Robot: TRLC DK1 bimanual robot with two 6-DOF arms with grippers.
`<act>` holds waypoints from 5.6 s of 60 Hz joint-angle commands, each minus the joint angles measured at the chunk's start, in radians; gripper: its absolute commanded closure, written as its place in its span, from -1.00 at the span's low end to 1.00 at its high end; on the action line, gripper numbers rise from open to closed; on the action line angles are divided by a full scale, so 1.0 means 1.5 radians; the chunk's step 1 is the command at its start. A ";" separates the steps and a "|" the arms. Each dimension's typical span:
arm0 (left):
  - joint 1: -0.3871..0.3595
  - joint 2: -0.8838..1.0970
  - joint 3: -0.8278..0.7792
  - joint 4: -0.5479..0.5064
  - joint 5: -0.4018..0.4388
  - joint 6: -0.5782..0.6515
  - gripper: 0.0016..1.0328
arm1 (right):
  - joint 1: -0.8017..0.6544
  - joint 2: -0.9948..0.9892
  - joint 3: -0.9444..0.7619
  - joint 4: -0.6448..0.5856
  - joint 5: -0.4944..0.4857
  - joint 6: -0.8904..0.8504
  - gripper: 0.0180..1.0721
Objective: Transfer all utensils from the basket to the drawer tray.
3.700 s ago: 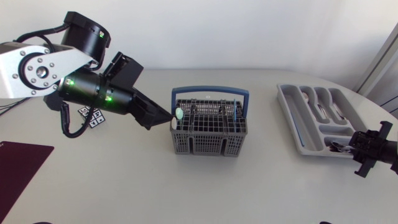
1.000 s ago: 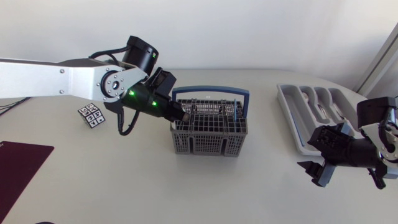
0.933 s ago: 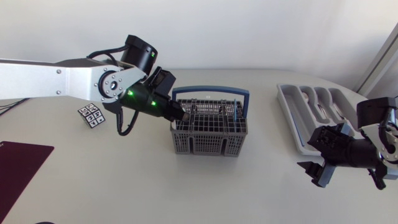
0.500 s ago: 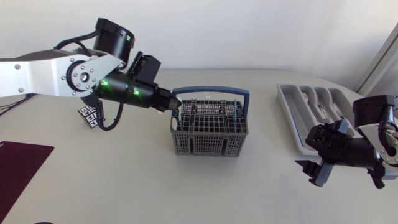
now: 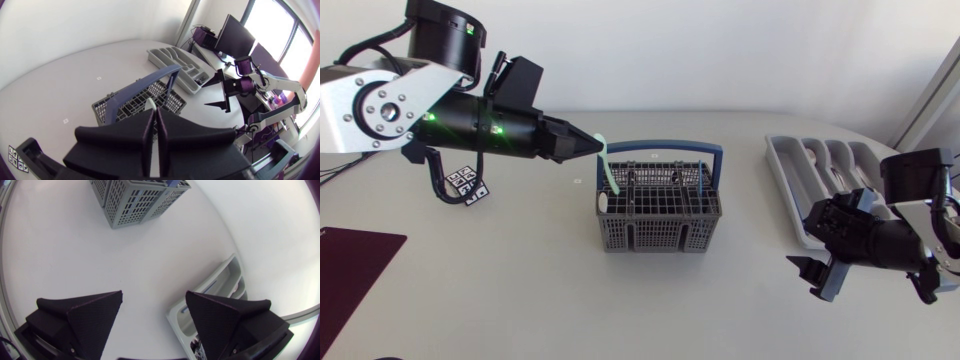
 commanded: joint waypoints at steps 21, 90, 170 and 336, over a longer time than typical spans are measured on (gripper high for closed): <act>-0.033 -0.060 0.015 -0.085 0.020 0.083 0.93 | 0.065 -0.073 0.006 -0.050 -0.004 0.057 -0.74; -0.234 -0.050 0.001 -0.130 0.118 0.137 0.93 | 0.415 -0.022 0.208 -0.126 -0.271 0.338 0.13; -0.106 -0.040 0.049 -0.111 0.046 0.099 -0.74 | 0.287 -0.031 0.149 -0.223 -0.264 0.235 0.87; -0.050 -0.072 -0.065 -0.155 -0.126 0.134 -0.74 | -0.056 -0.013 0.140 -0.137 -0.113 0.131 -0.70</act>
